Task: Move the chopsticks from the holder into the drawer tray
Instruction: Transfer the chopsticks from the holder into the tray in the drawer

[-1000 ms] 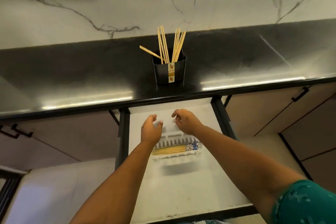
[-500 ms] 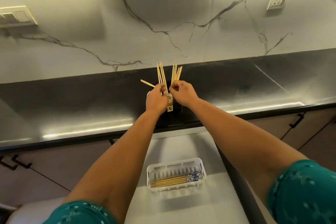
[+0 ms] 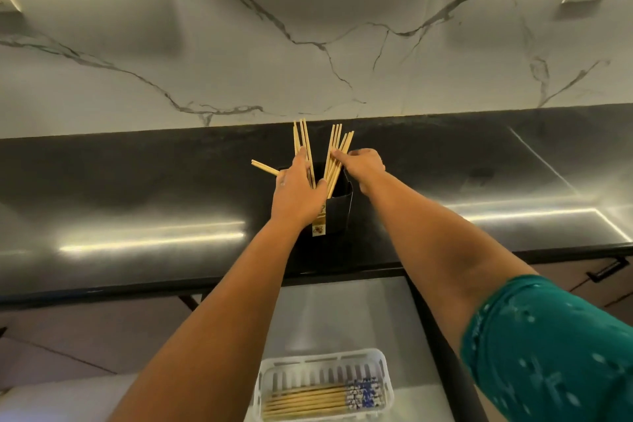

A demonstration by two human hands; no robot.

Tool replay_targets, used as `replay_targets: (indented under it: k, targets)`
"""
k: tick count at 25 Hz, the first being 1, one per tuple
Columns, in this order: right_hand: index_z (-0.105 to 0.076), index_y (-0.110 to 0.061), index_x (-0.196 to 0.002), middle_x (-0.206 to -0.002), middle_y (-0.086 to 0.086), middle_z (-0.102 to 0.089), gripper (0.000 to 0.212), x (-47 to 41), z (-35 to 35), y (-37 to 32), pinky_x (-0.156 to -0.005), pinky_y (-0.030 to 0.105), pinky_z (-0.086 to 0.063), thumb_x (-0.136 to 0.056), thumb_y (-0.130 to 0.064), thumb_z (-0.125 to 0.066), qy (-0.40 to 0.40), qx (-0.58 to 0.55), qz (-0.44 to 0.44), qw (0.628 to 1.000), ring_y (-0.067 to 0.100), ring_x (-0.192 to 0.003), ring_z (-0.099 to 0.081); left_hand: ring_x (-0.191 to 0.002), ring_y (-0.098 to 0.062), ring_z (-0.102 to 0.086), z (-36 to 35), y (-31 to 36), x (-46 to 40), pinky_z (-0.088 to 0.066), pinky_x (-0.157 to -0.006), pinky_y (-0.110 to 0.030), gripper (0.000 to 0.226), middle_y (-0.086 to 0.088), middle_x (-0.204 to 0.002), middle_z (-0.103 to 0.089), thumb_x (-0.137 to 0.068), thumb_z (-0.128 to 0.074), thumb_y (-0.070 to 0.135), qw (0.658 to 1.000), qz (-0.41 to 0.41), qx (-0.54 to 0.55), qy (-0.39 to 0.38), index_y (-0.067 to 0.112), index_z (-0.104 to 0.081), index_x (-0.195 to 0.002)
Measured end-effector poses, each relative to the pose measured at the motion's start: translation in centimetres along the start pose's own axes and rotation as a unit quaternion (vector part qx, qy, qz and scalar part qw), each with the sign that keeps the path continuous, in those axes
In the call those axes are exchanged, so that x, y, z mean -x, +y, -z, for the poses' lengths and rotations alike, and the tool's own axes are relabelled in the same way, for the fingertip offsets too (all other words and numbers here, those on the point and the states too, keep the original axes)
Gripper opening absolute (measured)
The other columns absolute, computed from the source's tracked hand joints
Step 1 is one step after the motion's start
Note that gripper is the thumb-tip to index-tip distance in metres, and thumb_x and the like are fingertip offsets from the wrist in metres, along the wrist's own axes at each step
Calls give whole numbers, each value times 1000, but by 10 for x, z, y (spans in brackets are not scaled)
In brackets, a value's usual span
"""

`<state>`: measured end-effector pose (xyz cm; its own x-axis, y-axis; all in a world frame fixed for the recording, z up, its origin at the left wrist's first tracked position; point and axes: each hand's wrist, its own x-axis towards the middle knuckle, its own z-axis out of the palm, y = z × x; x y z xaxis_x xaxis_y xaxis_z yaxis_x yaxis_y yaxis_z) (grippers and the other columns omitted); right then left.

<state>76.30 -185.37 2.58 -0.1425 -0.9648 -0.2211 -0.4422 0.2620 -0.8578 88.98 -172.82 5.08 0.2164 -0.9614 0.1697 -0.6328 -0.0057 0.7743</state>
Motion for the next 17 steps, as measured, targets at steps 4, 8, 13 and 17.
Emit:
replay_targets:
  k: [4,8,13,17]
  targets:
    - [-70,-16,-98,-76,-3,-67,27,-9,-6,-7,-55,23,-46,-75,-27,-80,10,-122,-38,992,9,-71,-64,-126,-23,-46,2,-1,3,-33,-104,-39,66,-2,-135,-54,-88,-61,22,999,-33,-4,24,18,-29,-146]
    - [-69,-21,-85,-69,-8,-63,15,4,13,-21,-55,22,-41,-77,-31,-78,37,-88,-8,995,2,-63,-54,-131,-19,-42,12,0,14,-29,-105,-33,61,0,-132,-57,-88,-61,21,998,-45,-13,45,18,-36,-143]
    - [-74,-16,-96,-84,-3,-72,20,66,55,-71,-73,23,-56,-79,-26,-76,57,-124,184,973,9,-79,-69,-119,-14,-55,45,23,35,-40,-99,-26,44,0,-125,-63,-89,-61,18,994,-30,67,77,17,-51,-132]
    - [-72,-11,-96,-86,7,-73,14,152,93,-114,-75,24,-59,-82,-15,-73,-48,-117,364,923,14,-81,-71,-113,-10,-59,83,58,61,-46,-100,-31,43,-1,-122,-65,-88,-64,28,983,-36,161,82,15,-55,-128]
